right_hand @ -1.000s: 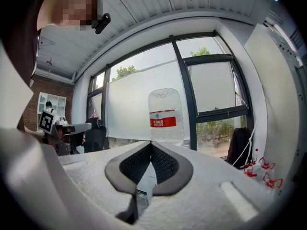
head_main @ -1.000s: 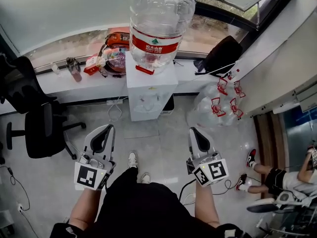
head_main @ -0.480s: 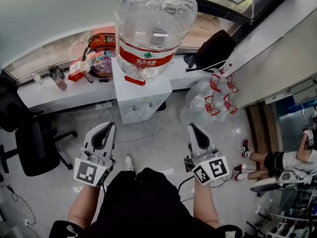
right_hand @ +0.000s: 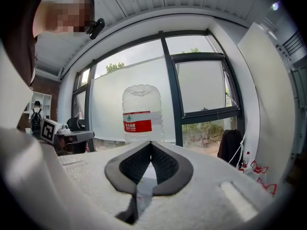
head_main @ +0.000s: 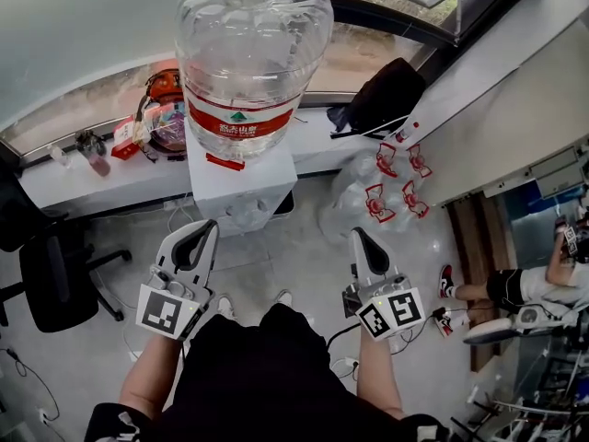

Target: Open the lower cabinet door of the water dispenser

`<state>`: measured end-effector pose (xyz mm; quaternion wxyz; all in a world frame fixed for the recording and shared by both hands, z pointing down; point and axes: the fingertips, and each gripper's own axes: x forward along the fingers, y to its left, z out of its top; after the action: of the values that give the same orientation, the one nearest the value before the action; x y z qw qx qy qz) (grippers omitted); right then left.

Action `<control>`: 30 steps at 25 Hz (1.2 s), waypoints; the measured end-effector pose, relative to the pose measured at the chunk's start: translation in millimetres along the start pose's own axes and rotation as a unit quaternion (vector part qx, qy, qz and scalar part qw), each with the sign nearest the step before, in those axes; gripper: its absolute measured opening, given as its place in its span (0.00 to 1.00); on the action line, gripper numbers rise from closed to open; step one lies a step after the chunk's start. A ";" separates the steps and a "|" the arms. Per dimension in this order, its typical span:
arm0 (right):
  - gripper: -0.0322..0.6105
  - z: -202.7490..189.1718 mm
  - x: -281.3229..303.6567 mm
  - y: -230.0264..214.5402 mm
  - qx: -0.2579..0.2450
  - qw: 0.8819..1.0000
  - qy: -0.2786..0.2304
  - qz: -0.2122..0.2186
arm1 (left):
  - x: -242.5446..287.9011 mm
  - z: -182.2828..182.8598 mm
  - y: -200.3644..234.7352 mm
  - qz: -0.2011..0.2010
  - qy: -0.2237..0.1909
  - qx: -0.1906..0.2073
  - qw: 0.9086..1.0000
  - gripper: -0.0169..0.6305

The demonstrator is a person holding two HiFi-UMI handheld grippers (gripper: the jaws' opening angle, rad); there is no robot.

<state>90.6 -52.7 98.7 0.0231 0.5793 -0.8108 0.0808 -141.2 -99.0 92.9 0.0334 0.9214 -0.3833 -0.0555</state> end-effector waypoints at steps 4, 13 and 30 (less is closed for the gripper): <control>0.06 -7.5 11.6 -28.6 0.003 0.999 0.007 0.037 | 12.5 1.1 -10.6 0.042 0.002 0.016 0.999 0.04; 0.06 -59.6 25.9 -39.1 -0.023 0.990 0.069 0.120 | 17.9 -44.7 -25.8 0.104 0.036 0.007 0.994 0.04; 0.06 -202.5 93.9 -43.7 -0.074 0.985 0.056 0.143 | 17.0 -187.6 16.9 0.077 0.030 0.034 0.996 0.04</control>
<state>89.6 -122.5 315.1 0.0994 0.4483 -0.8866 0.0555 -117.2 -119.4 279.3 0.0179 0.8910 -0.4534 -0.0122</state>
